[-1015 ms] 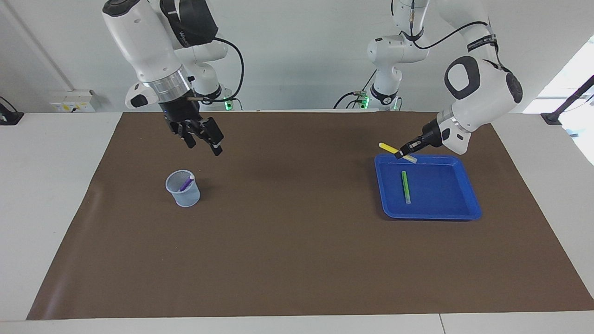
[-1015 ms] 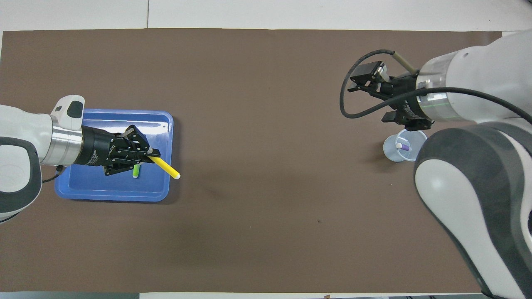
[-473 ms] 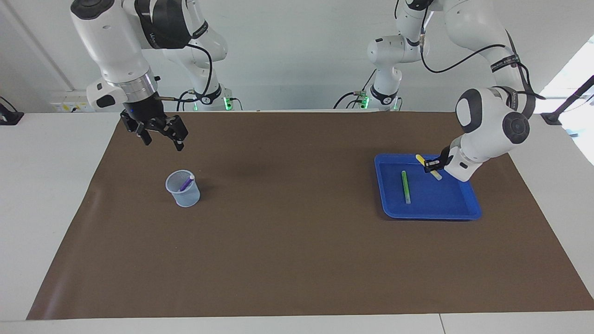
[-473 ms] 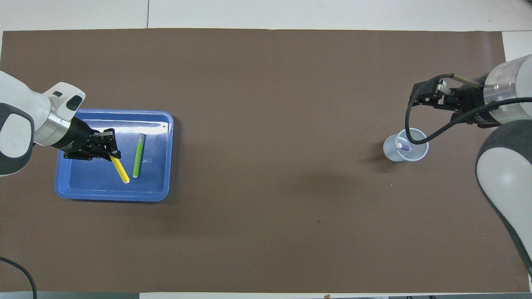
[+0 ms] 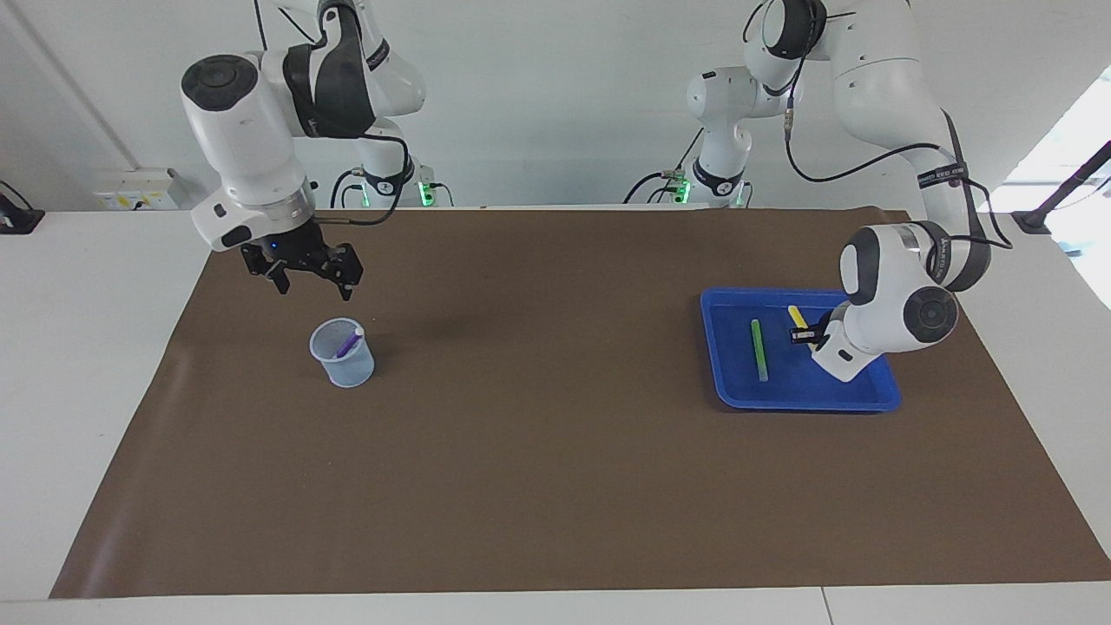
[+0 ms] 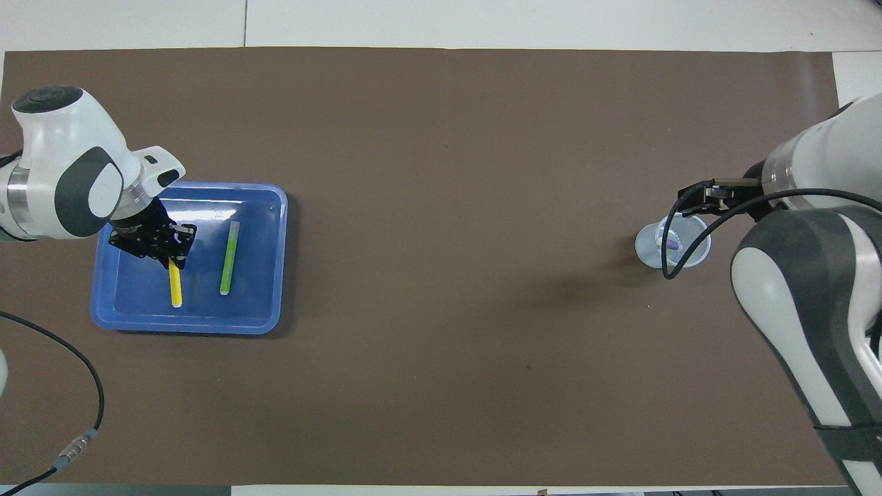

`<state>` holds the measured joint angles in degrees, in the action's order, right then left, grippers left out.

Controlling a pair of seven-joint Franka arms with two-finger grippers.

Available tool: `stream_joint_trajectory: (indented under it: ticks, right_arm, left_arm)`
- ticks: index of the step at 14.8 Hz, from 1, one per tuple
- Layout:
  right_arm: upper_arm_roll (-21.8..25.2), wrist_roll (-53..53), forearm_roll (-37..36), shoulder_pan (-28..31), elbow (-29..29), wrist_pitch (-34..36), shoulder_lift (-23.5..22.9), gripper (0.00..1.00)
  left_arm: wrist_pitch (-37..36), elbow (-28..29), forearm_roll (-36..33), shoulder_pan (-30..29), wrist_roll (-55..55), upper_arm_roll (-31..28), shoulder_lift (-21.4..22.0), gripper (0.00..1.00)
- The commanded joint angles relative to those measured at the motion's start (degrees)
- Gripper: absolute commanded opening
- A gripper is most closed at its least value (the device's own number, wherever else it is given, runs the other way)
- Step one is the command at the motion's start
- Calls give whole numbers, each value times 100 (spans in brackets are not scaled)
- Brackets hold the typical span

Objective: Right arm passes pens to left for tray arrangement
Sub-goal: 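Place the yellow pen in the tray while the right gripper returns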

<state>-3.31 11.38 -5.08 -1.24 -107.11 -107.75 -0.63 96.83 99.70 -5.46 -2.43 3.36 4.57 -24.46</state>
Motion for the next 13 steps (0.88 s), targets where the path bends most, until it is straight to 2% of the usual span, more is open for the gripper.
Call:
stream_joint_trajectory:
  ticks: [1, 4, 8, 10, 11, 12, 13]
  right_arm:
    - [-47, -110, -257, -104, -634, -518, 45, 100]
    - [-38, -84, -502, -367, -1126, -922, 80, 100]
    - [-47, -66, -1266, -605, -1565, -1388, 71, 100]
    - [-47, -57, -1609, -640, -1821, -1564, 98, 100]
    - [-47, -57, -1750, -640, -1926, -1591, 150, 99]
    - [-47, -40, -1847, -640, -1988, -1591, 185, 99]
    - [-47, -31, -1935, -640, -2024, -1591, 203, 97]
  left_arm:
    - [-42, -39, -104, -3, -46, -9, -24, 0]
    - [72, 41, -78, -12, -11, -9, -7, 0]
    - [345, 287, -78, -39, -11, -9, 55, 0]
    - [354, 278, -78, -56, -11, -9, 55, 60]
    - [354, 278, -78, -56, -11, -9, 55, 74]
    - [354, 278, -78, -65, -11, -9, 46, 83]
    - [345, 261, -78, -65, -11, -9, 55, 100]
